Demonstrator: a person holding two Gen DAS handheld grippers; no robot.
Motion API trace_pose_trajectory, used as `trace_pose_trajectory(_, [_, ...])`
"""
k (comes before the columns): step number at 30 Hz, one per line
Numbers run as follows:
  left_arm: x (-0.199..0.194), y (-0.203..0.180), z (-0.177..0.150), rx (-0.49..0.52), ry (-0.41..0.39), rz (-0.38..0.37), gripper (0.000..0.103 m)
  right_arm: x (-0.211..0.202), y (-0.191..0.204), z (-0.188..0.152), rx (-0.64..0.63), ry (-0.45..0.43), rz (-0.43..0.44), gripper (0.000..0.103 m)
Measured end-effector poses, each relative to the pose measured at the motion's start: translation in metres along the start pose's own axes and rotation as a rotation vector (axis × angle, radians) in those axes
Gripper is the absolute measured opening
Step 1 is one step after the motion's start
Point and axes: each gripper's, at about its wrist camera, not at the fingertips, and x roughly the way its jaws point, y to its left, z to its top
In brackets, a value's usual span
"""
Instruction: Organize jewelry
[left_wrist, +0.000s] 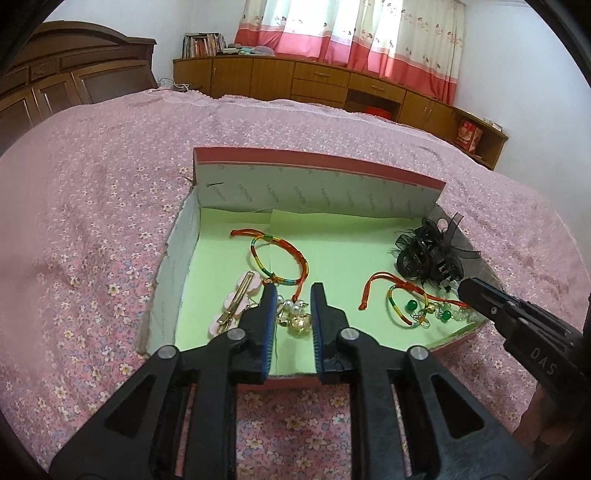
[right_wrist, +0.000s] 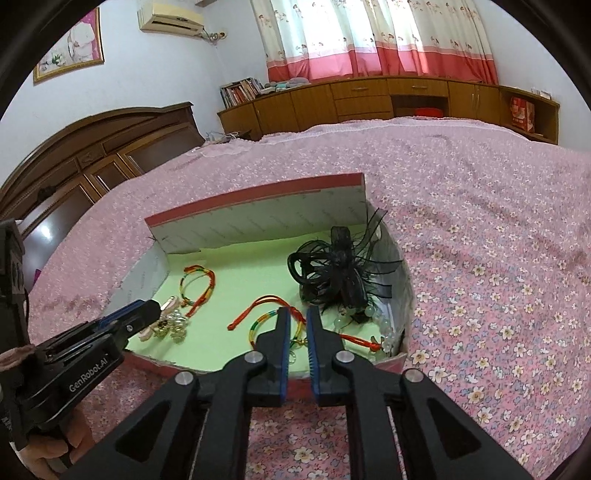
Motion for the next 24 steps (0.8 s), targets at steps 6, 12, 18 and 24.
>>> trace_pose_trajectory(6, [-0.016, -0.002, -0.001, 0.000, -0.019, -0.008, 0.028, -0.019, 0.005, -0.001, -0.002, -0.041, 0.017, 0.028])
trace_pose_trajectory(12, [-0.040, -0.005, -0.005, 0.014, -0.061, 0.010, 0.043, -0.041, 0.009, -0.004, -0.012, -0.083, 0.023, 0.036])
trace_pose_trajectory(18, [-0.058, -0.006, -0.011, 0.006, -0.082, 0.028, 0.050, -0.062, 0.013, -0.011, -0.023, -0.118, 0.021, 0.044])
trace_pose_trajectory(24, [-0.073, -0.005, -0.020, 0.002, -0.095, 0.050, 0.053, -0.080, 0.018, -0.025, -0.033, -0.139, 0.014, 0.057])
